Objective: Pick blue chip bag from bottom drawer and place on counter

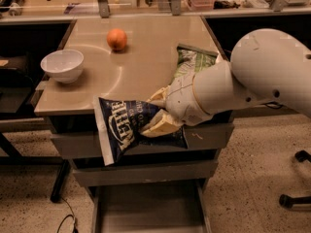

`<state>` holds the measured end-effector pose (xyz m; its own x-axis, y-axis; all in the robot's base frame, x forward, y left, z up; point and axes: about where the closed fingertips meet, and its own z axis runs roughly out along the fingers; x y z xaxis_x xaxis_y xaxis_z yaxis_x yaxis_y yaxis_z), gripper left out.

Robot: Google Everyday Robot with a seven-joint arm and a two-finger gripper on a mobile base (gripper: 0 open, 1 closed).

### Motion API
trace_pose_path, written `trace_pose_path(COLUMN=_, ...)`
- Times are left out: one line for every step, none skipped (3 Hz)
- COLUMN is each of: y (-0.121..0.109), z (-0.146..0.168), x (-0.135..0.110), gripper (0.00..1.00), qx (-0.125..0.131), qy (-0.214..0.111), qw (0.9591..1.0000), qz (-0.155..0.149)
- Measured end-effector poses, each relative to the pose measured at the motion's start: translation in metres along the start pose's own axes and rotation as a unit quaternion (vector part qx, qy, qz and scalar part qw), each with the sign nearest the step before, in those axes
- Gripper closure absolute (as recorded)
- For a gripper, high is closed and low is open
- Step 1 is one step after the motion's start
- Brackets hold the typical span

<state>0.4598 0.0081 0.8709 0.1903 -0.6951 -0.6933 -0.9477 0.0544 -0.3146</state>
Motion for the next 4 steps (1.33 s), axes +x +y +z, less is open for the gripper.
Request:
trace_pose_path(y=-0.024, z=0.006, x=-0.013, gripper=1.00, qx=0.018, qy=-0.022, qw=0.9996, qz=-0.003)
trace_pose_path(y=-0.072, z=0.012, x=-0.028, gripper=1.00, qx=0.036, qy=-0.046, qw=0.9982, qz=-0.007)
trace_pose_path(y=-0.118, z=0.020, x=-0.038, gripper=1.00, qx=0.042, qy=-0.060, qw=0.9973, qz=-0.008)
trace_pose_path(y=-0.156, z=0.025, x=-0.036, gripper=1.00, qx=0.045, qy=-0.057, qw=0.9973, qz=-0.001)
